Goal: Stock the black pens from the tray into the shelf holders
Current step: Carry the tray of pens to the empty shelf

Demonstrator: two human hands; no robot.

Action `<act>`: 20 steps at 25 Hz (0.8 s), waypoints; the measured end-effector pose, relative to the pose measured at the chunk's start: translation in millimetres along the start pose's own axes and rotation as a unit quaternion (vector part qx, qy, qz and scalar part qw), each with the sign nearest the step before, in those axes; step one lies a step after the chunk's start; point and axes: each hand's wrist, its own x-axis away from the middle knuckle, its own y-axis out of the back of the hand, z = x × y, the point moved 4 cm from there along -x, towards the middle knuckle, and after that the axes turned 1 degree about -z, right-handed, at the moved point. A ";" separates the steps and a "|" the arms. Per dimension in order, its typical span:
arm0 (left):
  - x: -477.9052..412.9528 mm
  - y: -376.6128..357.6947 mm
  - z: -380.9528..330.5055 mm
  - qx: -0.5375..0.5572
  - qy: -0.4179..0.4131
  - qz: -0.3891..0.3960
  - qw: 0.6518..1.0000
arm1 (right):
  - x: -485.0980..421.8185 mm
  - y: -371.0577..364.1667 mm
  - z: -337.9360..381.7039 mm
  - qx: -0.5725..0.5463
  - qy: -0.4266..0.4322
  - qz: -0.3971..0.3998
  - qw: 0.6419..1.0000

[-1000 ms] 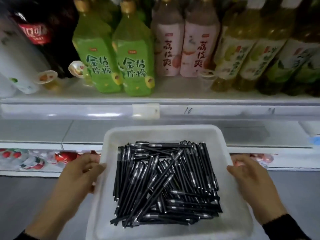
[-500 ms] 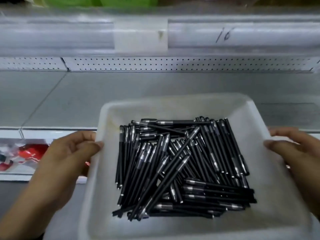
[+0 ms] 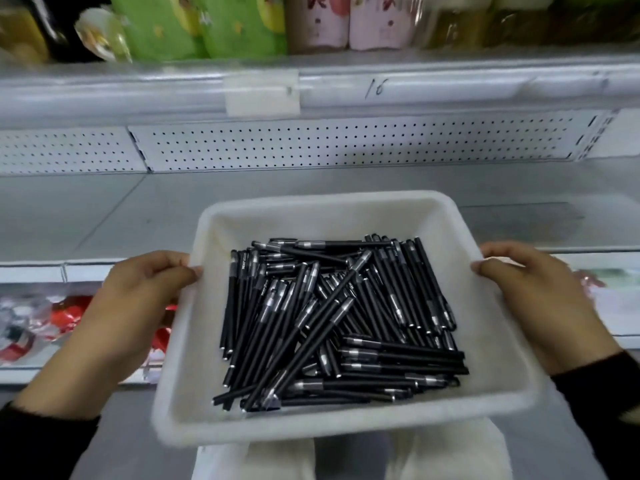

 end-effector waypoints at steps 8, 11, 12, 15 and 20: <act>28.4 11.5 -0.7 0.027 0.003 -0.028 0.999 | 15.7 0.4 7.2 0.013 0.028 -0.007 1.000; 32.6 11.7 -1.4 0.022 0.003 -0.019 1.000 | 25.1 5.4 13.3 0.023 0.036 -0.020 0.999; 33.4 11.1 -2.0 0.020 0.001 -0.010 1.000 | 28.5 7.2 13.8 0.026 0.030 -0.024 0.999; 34.8 10.2 -0.4 0.017 -0.010 -0.001 1.000 | 34.6 11.6 13.2 0.030 0.022 -0.036 0.999; 41.1 5.4 0.7 0.028 -0.025 -0.007 0.999 | 41.7 16.3 9.9 0.016 0.011 -0.031 0.999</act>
